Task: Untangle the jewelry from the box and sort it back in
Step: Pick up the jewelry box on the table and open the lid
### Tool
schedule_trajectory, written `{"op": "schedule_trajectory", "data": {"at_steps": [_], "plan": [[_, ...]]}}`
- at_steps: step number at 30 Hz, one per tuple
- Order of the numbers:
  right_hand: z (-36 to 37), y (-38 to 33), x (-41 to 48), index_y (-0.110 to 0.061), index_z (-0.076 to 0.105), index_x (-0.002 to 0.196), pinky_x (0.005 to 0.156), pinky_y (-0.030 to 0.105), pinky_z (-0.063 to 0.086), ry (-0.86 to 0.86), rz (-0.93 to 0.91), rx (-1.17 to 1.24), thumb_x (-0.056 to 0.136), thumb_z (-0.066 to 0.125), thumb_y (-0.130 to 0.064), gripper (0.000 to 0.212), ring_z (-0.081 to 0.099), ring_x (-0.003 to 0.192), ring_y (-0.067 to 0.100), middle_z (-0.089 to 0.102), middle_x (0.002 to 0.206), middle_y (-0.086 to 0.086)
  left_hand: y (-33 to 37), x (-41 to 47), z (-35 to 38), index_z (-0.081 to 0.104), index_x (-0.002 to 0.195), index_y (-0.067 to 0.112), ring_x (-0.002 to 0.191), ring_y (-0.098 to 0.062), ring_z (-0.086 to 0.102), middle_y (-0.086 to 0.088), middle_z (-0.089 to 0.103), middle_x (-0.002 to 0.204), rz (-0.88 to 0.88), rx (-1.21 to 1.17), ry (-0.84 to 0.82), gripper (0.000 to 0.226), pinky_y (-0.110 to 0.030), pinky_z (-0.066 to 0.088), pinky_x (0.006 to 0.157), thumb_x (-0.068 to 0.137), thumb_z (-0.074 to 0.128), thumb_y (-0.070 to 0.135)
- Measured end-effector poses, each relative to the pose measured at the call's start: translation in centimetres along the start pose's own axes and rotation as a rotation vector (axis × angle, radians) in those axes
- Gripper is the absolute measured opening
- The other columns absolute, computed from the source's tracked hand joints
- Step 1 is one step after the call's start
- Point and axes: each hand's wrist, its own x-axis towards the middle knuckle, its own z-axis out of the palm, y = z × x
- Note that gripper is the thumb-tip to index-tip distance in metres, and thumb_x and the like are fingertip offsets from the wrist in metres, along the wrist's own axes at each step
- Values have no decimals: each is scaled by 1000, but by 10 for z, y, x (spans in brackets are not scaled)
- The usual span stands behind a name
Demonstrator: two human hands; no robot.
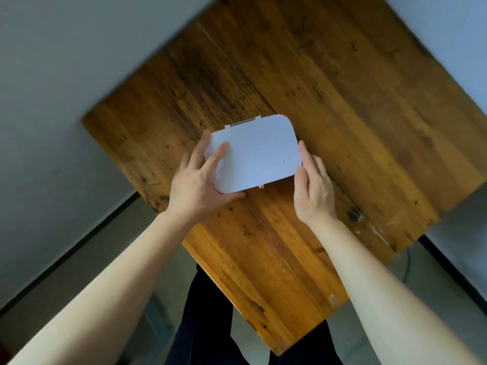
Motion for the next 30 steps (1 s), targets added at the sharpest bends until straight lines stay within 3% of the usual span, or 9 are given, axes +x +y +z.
{"op": "schedule_trajectory", "data": {"at_steps": [4,10,12,14,17,21,24,27,30], "plan": [[1,1,-1,-23,39,153,93,6,32,-39,40,-25,103,19,-52,61,47,129,9,47,148,0,-4,1,-7,30,148,36,135,-38,37,-4,18,163,-22,-38,-47,101,-56,45,99,64,71,74],[0,-2,-7,-36,35,148,96,0,16,-6,116,31,99,11,-69,64,33,138,9,46,151,-6,-6,8,-34,41,145,35,145,-29,29,-2,23,162,-20,-216,-141,97,-51,30,112,64,60,86],[0,-3,-7,-35,42,146,98,3,19,12,142,44,98,12,-70,67,35,137,8,49,150,-5,-7,10,-39,45,144,34,146,-25,28,-2,26,161,-26,-283,-149,94,-53,27,116,66,59,85],[2,-3,-4,-31,49,144,104,17,33,13,126,5,100,15,-66,66,46,133,16,52,147,0,-7,14,-43,52,140,31,143,-22,34,-3,38,155,-51,-411,-87,84,-54,30,114,71,60,79],[3,-4,0,-22,52,144,96,37,51,22,41,-77,103,28,-51,55,57,122,23,57,139,6,-3,27,-42,68,120,20,119,-15,55,4,64,122,-63,-555,167,53,-40,48,96,85,62,58],[4,-4,1,-17,55,142,88,32,53,35,17,-69,104,36,-43,51,59,117,22,58,138,9,3,56,-38,67,103,23,87,-8,66,9,70,96,-367,-738,341,25,-31,56,73,90,63,44],[5,-2,0,-16,52,145,82,26,49,32,10,-89,104,37,-41,50,59,115,22,57,139,11,-7,76,-30,68,109,20,88,-6,66,12,70,96,-588,-820,343,24,-31,58,80,90,64,35],[5,-2,1,-16,53,144,79,24,48,36,1,-76,104,39,-39,49,60,113,21,57,137,11,-14,84,-24,68,110,28,94,-6,67,18,69,98,-662,-828,253,19,-33,58,87,93,63,22],[5,-2,1,-17,52,144,78,24,52,37,9,-57,104,40,-41,49,60,112,19,57,138,10,-15,83,-24,64,104,35,93,-9,68,15,70,97,-695,-850,194,15,-36,59,85,94,63,24]]}}
